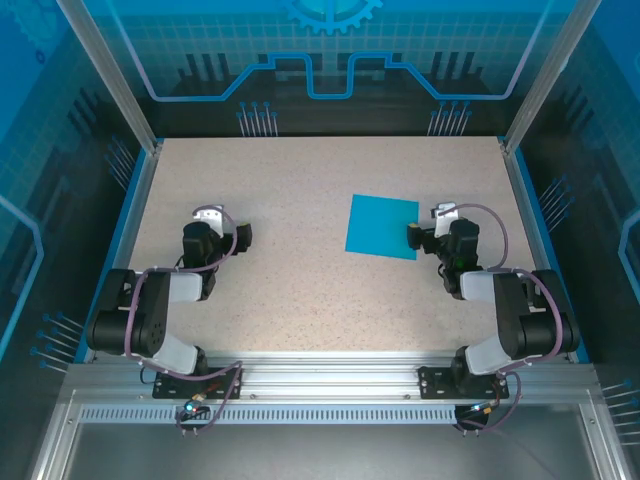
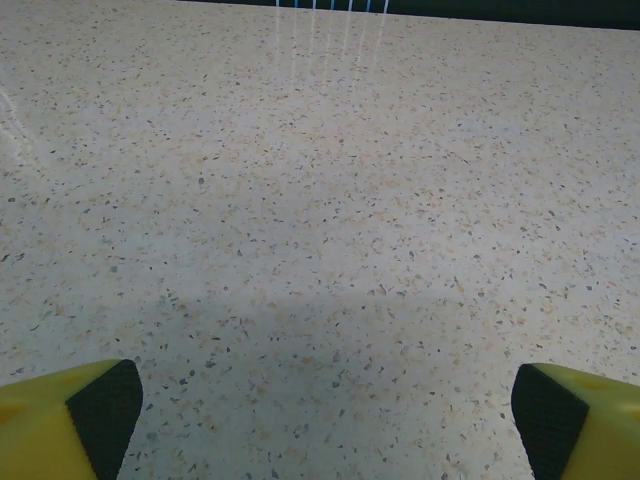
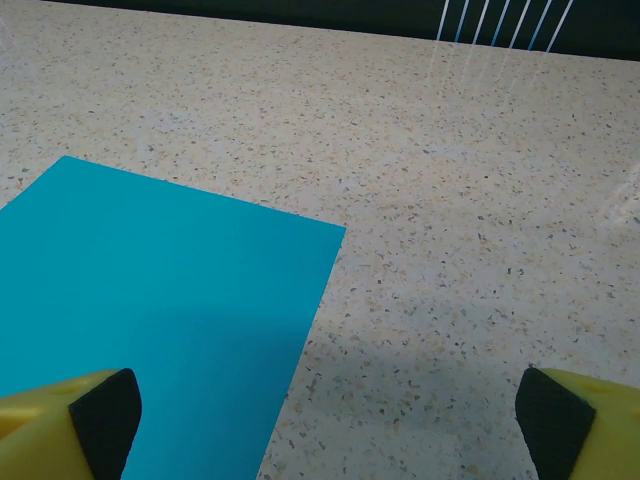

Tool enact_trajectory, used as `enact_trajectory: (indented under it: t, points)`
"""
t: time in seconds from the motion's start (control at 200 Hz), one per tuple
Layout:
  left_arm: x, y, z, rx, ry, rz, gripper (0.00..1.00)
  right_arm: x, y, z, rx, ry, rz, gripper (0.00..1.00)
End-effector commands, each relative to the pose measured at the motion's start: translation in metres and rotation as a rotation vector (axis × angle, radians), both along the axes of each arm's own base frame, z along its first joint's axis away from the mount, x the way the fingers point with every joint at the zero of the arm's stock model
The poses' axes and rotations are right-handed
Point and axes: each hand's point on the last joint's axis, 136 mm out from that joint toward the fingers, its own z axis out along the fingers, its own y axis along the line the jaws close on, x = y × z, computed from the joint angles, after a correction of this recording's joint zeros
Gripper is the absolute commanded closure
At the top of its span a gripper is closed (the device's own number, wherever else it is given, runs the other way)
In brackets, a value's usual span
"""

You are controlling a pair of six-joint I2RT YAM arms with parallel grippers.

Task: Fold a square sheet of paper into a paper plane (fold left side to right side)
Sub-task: Move the square sheet of paper to the center of the table.

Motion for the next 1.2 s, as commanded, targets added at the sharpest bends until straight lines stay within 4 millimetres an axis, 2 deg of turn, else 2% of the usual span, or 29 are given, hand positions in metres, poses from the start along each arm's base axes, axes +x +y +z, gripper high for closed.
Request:
enact_trajectory:
  t: [0.0,0.81,0.94,1.07,1.195]
  points:
    - [0.005,-0.002,0.007,-0.011,-0.020,-0.016,0.01,0.005,0.003,0.005,-0.002,-0.020,0.002,0.00]
    - [0.005,-0.002,0.007,-0.012,-0.024,-0.015,0.01,0.005,-0.001,0.008,0.014,-0.015,-0.014,0.00]
    - [0.001,0.000,0.021,-0.011,-0.044,0.001,0.01,0.005,-0.012,0.017,0.019,-0.005,-0.072,0.00]
    - [-0.012,0.011,0.048,-0.020,-0.073,0.071,0.01,0.002,-0.016,0.037,0.035,0.071,-0.107,0.00]
    - [-0.025,0.013,0.077,-0.161,-0.005,0.150,0.01,-0.011,-0.014,0.058,0.110,0.136,-0.142,0.00]
